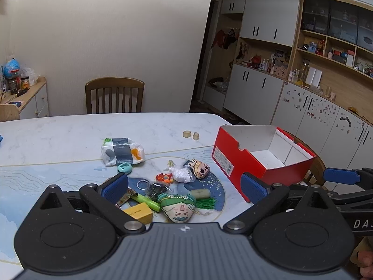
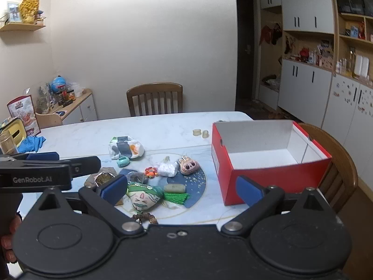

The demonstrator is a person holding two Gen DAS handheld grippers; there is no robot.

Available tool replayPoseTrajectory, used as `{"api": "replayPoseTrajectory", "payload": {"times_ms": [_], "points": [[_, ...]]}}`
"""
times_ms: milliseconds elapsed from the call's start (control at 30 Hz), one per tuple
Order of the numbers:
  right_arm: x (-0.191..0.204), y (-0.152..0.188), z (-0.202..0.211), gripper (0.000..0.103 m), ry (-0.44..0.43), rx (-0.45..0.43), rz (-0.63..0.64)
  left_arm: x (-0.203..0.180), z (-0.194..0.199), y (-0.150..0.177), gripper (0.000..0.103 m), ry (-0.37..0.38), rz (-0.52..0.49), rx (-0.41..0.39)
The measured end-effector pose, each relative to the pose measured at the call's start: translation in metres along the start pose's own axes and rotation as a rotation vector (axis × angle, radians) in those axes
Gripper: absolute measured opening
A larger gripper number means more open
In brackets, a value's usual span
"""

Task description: Organize objects

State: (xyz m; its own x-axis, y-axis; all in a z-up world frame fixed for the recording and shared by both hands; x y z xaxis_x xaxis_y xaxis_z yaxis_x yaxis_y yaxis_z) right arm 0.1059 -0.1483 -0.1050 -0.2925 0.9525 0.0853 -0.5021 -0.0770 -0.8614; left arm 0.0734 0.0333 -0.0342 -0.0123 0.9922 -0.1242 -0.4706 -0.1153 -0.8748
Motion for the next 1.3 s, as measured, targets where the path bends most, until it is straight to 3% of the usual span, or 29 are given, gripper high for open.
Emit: {"api": "replayPoseTrajectory", "payload": {"times_ms": [333,600,800,1133,1300], "points": [[0.008,-0.005,-0.014,0.095,-0.022,0.012,0.028,0.020,-0.011,0.003,0.103,-0.030,0.014,0.007],[0.008,0.013,-0.048,0.095,-0.052,0.115,0.060,0.055,-0.046,0.039,0.103,-0.090,0.019,0.137],[0.012,0.036,-0.077,0.086,-0.114,0.213,0.094,0.059,-0.072,0.059,0.103,-0.067,-0.037,0.189],[0.017,0.068,-0.121,0.069,-0.159,0.338,0.141,0.084,-0.114,0.080,0.103,-0.126,0.023,0.292],[0.020,0.074,-0.145,0.058,-0.189,0.384,0.138,0.088,-0.130,0.084,0.103,-0.119,0.055,0.326]]}}
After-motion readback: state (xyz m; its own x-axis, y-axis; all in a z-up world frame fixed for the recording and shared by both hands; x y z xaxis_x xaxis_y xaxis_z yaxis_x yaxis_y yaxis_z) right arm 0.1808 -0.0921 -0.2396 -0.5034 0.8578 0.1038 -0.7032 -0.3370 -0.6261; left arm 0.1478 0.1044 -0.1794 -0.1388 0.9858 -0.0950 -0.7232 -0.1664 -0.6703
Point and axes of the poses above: each gripper's, at about its wrist camera, not at the fingertips, and z roughly against the way its jaws point, x to its left, y to its underside, the point moved 7 cm from there along -z, roughly the way its jaws point, and after that the axes turned 2 degrees about -z, right-handed, at the moved point
